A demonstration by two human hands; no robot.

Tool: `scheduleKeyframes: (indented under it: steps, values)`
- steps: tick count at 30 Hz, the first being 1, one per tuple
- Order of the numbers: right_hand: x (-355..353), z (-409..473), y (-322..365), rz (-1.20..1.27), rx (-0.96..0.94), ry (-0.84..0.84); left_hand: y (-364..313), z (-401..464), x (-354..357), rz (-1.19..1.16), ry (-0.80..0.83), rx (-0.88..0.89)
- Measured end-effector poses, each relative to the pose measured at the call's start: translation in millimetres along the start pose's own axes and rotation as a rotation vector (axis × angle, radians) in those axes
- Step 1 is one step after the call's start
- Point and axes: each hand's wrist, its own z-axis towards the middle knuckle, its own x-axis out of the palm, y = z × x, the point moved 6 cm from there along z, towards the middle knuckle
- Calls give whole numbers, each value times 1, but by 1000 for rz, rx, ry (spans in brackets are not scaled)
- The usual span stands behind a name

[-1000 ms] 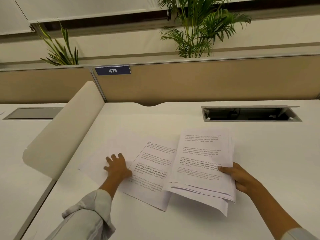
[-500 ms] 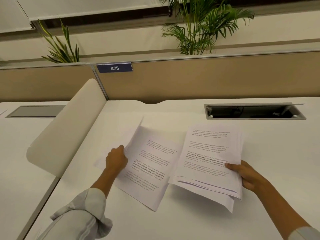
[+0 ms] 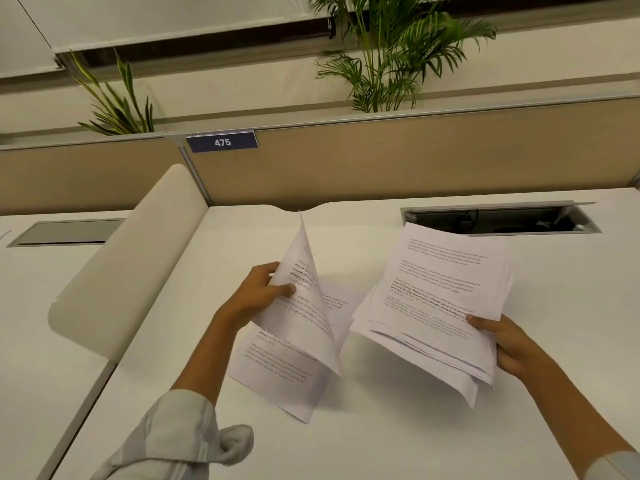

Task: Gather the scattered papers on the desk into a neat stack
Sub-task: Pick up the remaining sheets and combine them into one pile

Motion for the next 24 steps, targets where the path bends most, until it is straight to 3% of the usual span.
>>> scheduleKeyframes:
  steps: [2,4,10,15,20,24]
  values:
    - [-7,-3,1,19,-5,-4,25,-4,-4,-123,45,-122]
    - [-13,-6,-2,33,-2,-7,56,-7,-4,-68,26,-224]
    - [-15,-10,-12,4,31,13,118,-1,-1,489,-103,-392]
    - [-6,-8,-14,-6,50,20,124,-6,3,774,-230,-508]
    - [0,-6,-14,10,69,38,120,-6,-2,745,-270,-564]
    - [5,-5,-16,6,77,46,123,-10,-4,632,-210,-644]
